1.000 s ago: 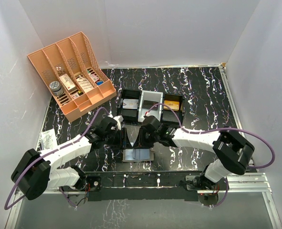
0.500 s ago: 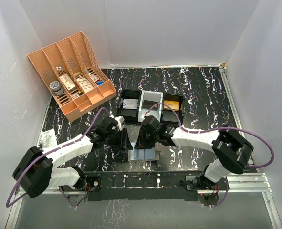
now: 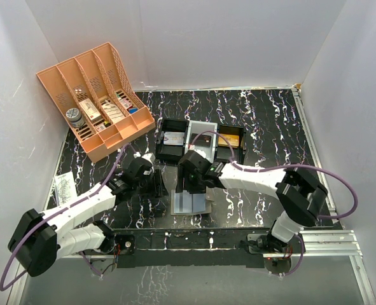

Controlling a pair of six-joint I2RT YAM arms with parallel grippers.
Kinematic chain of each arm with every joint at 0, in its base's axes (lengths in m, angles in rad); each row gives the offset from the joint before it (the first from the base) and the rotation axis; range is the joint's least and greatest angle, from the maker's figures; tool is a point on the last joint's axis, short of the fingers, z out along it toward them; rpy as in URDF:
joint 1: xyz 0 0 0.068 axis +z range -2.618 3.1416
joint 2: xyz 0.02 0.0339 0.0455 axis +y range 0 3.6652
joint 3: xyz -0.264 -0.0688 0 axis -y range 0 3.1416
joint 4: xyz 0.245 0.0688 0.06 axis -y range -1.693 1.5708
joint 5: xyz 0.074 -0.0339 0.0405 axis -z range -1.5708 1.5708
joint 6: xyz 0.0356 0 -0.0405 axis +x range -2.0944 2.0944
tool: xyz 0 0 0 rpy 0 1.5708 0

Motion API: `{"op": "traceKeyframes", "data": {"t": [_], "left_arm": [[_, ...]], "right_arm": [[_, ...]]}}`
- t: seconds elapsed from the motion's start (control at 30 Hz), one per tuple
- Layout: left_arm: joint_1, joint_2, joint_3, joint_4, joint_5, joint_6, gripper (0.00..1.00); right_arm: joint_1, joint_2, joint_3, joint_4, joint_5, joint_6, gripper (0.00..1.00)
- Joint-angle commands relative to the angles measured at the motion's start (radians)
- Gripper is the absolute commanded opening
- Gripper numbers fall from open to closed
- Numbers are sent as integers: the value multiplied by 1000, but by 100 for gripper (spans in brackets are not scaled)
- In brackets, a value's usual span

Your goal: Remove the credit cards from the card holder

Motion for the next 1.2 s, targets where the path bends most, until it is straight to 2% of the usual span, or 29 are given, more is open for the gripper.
{"op": "traceKeyframes", "data": {"t": [0.0, 0.1, 0.3, 0.43, 0.6, 0.73, 0.93, 1.1, 1.17], "left_arm": [[-3, -63, 21, -73, -84, -19, 45], [-3, -87, 20, -85, -96, -27, 45], [-3, -97, 15, -80, -87, -36, 46], [-3, -101, 18, -90, -90, -42, 46], [-3, -110, 9, -81, -85, -50, 46], [-3, -93, 12, -74, -71, -44, 46], [-3, -74, 19, -62, -47, -41, 46], [-3, -63, 0, -25, -9, -46, 46], [-3, -56, -2, -17, -3, -50, 46]], "right_arm": [[33, 49, 81, -133, 140, -18, 57], [50, 75, 97, -164, 175, -15, 60], [54, 116, 22, -55, 106, 7, 62], [54, 109, -4, -45, 109, 37, 69], [54, 91, 17, -73, 140, 34, 73], [58, 122, 28, -83, 162, 22, 71], [61, 137, 6, -80, 177, 34, 60], [62, 141, 8, -96, 197, 33, 66], [60, 143, 9, -99, 197, 29, 63]]}}
